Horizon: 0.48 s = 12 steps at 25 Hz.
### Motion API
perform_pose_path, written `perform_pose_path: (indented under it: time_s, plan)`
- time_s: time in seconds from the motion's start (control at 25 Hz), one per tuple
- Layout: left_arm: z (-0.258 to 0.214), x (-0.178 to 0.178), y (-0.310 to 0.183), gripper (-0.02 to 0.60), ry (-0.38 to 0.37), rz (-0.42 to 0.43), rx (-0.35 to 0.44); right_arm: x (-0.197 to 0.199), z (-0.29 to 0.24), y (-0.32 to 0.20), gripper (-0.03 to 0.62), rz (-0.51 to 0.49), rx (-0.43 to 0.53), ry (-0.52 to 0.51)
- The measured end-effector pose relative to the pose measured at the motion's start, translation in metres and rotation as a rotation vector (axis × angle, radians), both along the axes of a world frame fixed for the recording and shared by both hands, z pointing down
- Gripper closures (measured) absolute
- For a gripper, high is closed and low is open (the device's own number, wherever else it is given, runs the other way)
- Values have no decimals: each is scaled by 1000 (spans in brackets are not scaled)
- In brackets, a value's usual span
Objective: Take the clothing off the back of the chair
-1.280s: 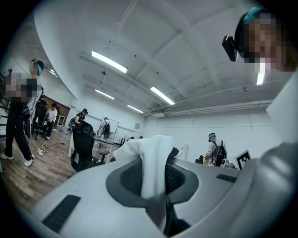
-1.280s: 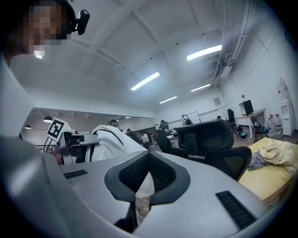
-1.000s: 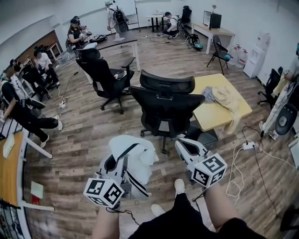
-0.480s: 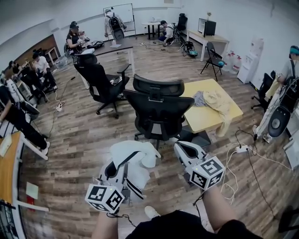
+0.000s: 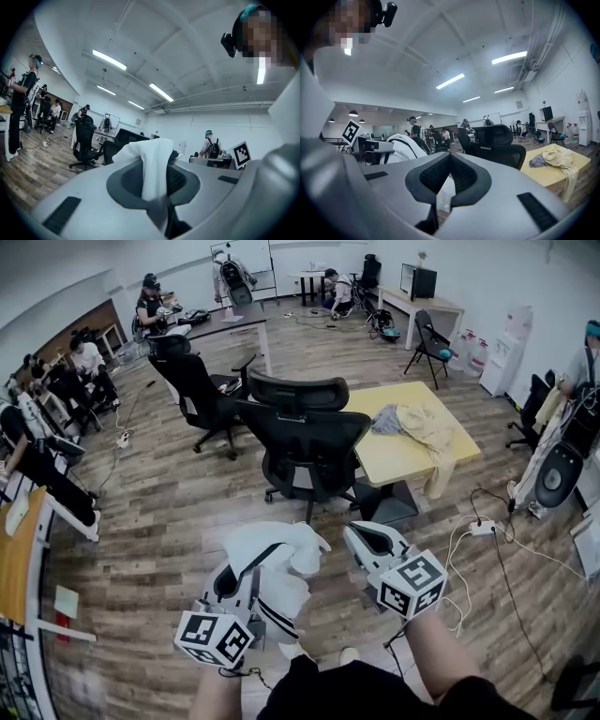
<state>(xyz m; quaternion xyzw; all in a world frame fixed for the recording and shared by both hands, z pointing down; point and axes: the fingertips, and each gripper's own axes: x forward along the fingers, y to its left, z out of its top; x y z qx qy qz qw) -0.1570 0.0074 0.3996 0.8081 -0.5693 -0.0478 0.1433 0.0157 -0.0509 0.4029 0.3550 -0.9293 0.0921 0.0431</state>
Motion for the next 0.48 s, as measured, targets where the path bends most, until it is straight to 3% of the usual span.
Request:
perform_pose_path:
  time_s: [0.48]
  plan:
    - [15, 61, 59, 514, -17, -42, -36, 42, 10, 46, 582, -79, -2, -24]
